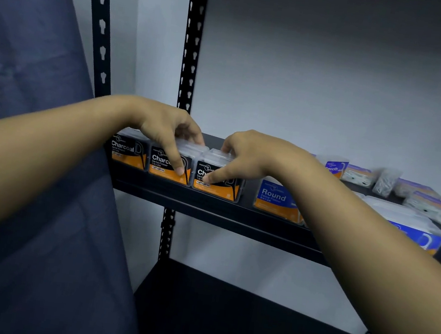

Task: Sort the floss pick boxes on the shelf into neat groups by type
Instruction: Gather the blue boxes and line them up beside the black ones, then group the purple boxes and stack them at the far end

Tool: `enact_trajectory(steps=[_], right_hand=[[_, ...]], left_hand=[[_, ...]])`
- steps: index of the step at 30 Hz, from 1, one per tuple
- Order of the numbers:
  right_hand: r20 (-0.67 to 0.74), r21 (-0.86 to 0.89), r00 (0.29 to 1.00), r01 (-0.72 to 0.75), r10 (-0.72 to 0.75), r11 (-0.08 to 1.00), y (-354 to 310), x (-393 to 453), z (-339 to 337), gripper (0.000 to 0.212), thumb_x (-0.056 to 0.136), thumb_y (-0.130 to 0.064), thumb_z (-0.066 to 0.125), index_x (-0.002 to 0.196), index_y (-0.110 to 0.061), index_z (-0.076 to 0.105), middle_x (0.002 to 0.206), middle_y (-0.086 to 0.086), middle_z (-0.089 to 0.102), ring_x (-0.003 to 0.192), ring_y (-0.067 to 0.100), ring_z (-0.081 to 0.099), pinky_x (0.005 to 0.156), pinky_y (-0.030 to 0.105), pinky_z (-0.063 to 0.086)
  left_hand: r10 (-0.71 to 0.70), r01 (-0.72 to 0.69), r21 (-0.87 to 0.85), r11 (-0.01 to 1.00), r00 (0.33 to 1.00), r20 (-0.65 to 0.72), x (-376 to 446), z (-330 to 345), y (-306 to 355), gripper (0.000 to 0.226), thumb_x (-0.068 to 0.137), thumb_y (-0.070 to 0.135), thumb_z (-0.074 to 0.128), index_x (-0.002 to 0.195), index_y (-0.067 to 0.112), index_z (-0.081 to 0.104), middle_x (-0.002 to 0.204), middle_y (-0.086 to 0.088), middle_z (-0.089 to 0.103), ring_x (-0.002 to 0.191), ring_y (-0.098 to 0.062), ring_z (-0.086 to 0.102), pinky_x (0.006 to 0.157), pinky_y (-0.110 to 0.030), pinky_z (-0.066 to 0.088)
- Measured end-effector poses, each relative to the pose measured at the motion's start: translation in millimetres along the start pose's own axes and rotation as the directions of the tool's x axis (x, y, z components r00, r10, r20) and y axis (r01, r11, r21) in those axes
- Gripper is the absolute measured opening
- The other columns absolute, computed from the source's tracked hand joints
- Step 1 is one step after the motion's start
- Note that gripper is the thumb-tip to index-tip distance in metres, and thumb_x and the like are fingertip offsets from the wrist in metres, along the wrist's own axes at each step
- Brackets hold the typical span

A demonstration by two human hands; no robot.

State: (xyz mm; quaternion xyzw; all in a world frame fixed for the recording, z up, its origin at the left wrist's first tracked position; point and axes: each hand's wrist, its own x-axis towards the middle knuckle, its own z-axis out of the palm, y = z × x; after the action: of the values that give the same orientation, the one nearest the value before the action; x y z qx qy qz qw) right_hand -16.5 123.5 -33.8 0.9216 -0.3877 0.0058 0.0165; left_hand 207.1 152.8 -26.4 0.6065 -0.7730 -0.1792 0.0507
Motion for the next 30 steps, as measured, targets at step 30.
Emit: enact_trajectory(steps=[30], right_hand=[[0.245, 0.129, 0.904, -0.39, 0.352, 0.912, 204, -69, -85, 0.053, 0.089, -0.059, 0.067, 0.125, -0.02, 0.063, 0.113, 0.003, 0.074, 0.1, 0.025, 0.074, 0.092, 0.049, 0.059]], left_hand=[[-0.106, 0.107, 0.01, 0.994, 0.991, -0.078, 149, -12, 208, 0.034, 0.087, 0.04, 0.074, 0.111, 0.017, 0.071, 0.109, 0.0, 0.075, 0.102, -0.02, 0.073, 0.093, -0.047, 0.059]])
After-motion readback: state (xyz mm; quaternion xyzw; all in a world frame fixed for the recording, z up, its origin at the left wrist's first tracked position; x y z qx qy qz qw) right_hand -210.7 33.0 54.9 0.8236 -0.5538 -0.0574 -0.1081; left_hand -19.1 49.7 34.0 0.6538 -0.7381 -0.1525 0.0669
